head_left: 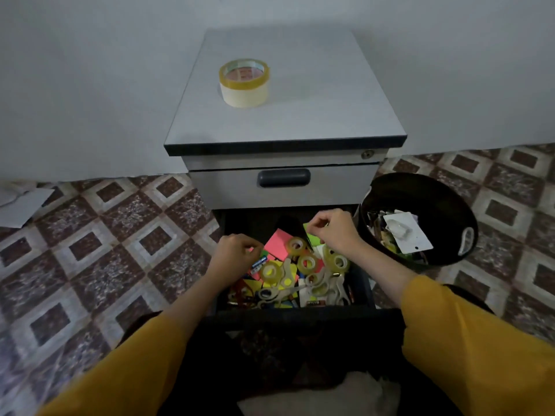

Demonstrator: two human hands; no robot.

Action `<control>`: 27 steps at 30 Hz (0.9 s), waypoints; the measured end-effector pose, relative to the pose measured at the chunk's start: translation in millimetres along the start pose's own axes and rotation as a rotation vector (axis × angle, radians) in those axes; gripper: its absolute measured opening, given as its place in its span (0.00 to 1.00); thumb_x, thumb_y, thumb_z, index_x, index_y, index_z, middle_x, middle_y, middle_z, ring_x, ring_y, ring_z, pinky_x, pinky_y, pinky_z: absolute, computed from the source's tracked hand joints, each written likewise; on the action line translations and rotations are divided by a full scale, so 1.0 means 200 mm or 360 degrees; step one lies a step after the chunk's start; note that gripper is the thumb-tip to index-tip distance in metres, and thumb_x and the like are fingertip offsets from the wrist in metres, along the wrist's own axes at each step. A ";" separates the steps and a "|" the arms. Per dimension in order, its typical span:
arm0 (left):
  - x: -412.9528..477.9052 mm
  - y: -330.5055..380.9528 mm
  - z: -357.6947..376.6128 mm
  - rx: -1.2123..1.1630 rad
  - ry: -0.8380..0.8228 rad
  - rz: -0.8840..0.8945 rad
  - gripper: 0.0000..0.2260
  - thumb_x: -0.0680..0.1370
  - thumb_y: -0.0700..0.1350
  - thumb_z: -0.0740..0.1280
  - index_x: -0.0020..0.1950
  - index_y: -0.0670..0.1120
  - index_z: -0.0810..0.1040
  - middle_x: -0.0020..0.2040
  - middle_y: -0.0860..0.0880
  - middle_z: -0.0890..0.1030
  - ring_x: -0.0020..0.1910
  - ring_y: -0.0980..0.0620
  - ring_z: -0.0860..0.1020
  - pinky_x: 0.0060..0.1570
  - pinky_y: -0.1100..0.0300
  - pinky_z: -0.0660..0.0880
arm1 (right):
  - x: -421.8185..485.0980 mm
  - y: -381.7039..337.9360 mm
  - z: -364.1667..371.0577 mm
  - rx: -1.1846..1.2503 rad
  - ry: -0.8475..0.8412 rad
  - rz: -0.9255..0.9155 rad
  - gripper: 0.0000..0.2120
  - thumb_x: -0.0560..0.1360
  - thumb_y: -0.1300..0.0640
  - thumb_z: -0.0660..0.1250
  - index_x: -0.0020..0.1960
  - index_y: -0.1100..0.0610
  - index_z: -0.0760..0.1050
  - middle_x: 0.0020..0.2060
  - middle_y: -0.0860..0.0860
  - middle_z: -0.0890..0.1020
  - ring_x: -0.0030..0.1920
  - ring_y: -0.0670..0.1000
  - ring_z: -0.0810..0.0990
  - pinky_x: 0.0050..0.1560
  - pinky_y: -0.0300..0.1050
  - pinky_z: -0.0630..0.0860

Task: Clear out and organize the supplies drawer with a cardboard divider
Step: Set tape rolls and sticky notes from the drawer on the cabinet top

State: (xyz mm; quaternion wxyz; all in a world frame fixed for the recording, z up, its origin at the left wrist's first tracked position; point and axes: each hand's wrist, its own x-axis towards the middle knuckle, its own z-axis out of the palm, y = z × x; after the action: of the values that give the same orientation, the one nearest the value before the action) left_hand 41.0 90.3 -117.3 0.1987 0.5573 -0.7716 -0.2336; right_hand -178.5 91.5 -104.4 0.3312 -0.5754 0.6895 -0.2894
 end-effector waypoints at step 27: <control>0.08 -0.27 0.53 0.0558 -0.0849 -0.0400 0.29 0.76 0.49 0.65 0.75 0.55 0.57 0.73 0.46 0.58 0.68 0.43 0.65 0.55 0.48 0.73 | 0.04 0.55 0.22 -0.1395 -0.0564 0.0083 0.25 0.74 0.70 0.60 0.70 0.65 0.59 0.66 0.64 0.65 0.65 0.61 0.66 0.63 0.47 0.67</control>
State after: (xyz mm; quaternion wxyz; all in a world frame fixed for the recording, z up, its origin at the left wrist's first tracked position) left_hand 17.8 74.4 -233.3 -0.1391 0.5930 -0.7500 -0.2576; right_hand -211.7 101.0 -219.0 0.1768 -0.6840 0.6938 0.1401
